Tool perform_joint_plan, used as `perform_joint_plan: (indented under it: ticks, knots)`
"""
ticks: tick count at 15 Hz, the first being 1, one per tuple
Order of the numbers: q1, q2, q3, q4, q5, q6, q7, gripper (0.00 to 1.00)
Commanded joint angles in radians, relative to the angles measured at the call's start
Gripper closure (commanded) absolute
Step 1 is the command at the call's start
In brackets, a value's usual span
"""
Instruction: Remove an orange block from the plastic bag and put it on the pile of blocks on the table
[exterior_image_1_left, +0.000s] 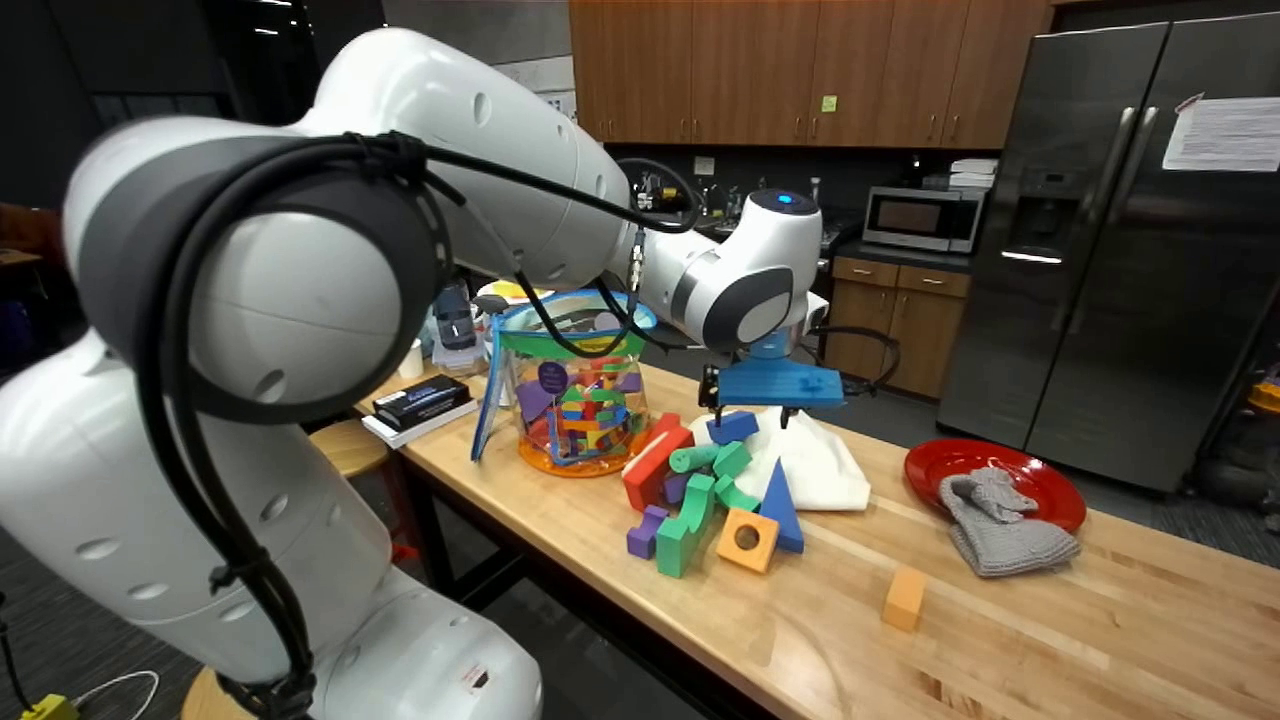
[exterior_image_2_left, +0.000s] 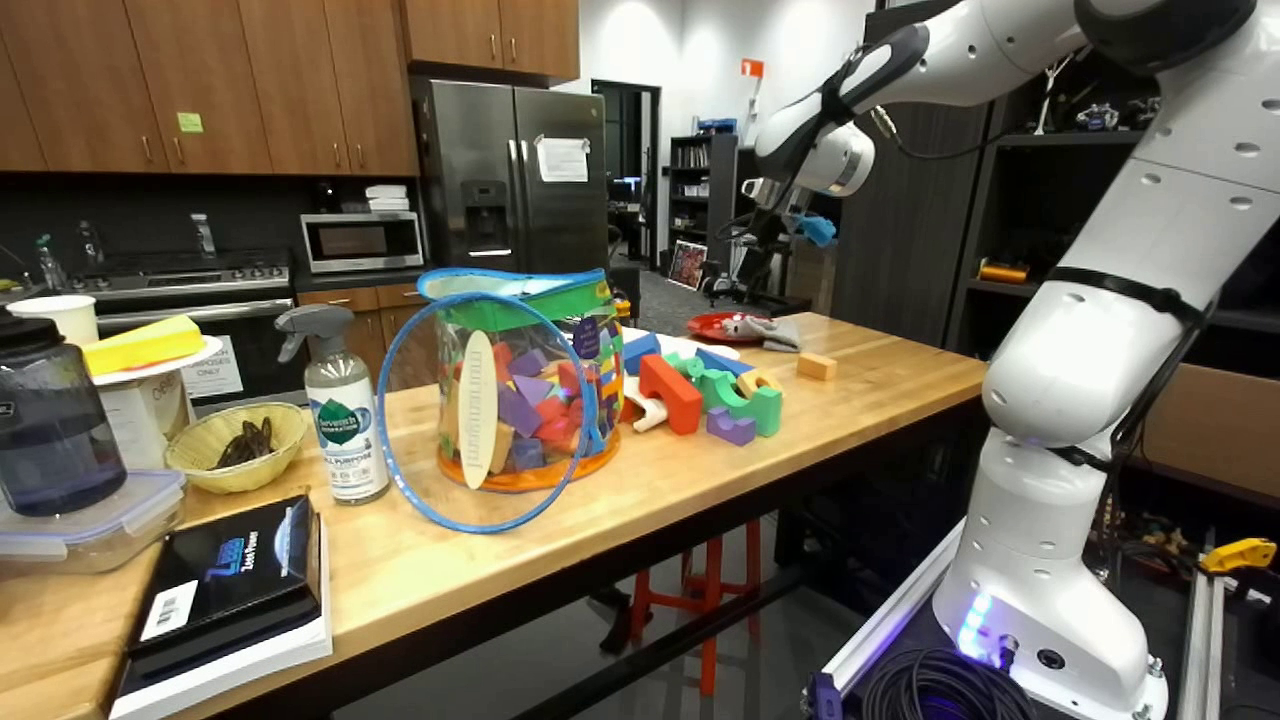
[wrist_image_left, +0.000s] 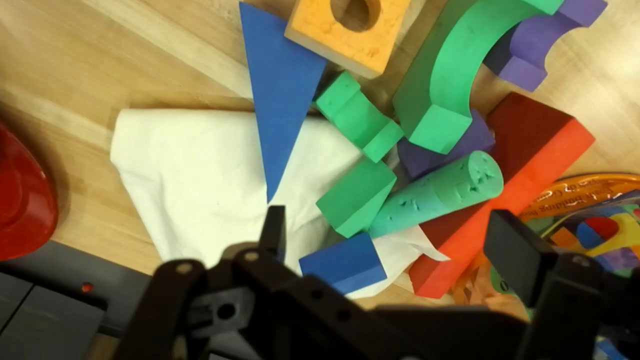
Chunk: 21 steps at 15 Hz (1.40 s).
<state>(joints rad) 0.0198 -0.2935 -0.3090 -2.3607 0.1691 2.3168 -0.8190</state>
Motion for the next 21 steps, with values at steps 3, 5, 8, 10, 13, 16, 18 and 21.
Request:
perform_joint_plan:
  ticks: [3,5,8,10,13,16,18,21]
  knots:
    - [0.027,0.028,0.053,0.130,0.113,-0.082,-0.046,0.00]
    - [0.033,0.042,0.072,0.187,0.123,-0.123,-0.057,0.00]
    - [0.041,0.066,0.103,0.275,0.121,-0.178,-0.072,0.00]
    - [0.047,0.090,0.124,0.344,0.118,-0.215,-0.087,0.00]
    - [0.057,0.137,0.161,0.450,0.120,-0.251,-0.113,0.00]
    - [0.070,0.193,0.212,0.550,0.117,-0.268,-0.128,0.00]
    - [0.080,0.241,0.250,0.615,0.114,-0.276,-0.133,0.00]
    - [0.086,0.310,0.307,0.696,0.112,-0.273,-0.144,0.00]
